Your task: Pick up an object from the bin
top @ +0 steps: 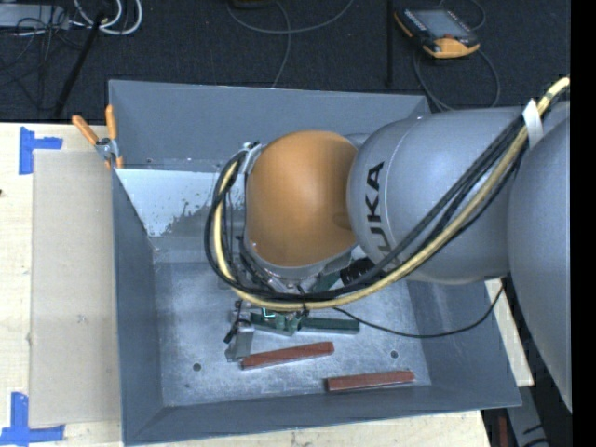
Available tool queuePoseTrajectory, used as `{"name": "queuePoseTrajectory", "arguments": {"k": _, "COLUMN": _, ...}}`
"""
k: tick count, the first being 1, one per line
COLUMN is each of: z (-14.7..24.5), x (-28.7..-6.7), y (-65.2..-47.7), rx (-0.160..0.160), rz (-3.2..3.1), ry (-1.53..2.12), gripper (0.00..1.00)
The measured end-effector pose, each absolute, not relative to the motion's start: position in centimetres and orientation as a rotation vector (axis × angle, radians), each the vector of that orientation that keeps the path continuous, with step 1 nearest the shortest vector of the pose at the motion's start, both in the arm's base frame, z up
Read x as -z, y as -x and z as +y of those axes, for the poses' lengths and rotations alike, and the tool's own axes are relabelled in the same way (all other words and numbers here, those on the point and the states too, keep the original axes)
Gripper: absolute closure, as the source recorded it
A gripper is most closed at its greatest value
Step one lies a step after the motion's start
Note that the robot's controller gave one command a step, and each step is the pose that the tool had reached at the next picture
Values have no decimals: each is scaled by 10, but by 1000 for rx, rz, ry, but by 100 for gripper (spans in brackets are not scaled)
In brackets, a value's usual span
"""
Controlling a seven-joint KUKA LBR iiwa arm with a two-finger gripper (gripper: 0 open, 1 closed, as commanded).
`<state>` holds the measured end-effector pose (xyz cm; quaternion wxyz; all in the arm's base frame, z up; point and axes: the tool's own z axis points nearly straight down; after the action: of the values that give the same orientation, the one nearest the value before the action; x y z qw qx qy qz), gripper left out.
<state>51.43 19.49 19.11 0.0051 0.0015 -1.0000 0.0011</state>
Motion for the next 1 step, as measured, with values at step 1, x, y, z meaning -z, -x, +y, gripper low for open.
{"name": "queuePoseTrajectory", "arguments": {"k": 1, "z": 153, "x": -79, "y": -486, "rx": -4, "rz": -3124, "ry": -251, "gripper": 0}}
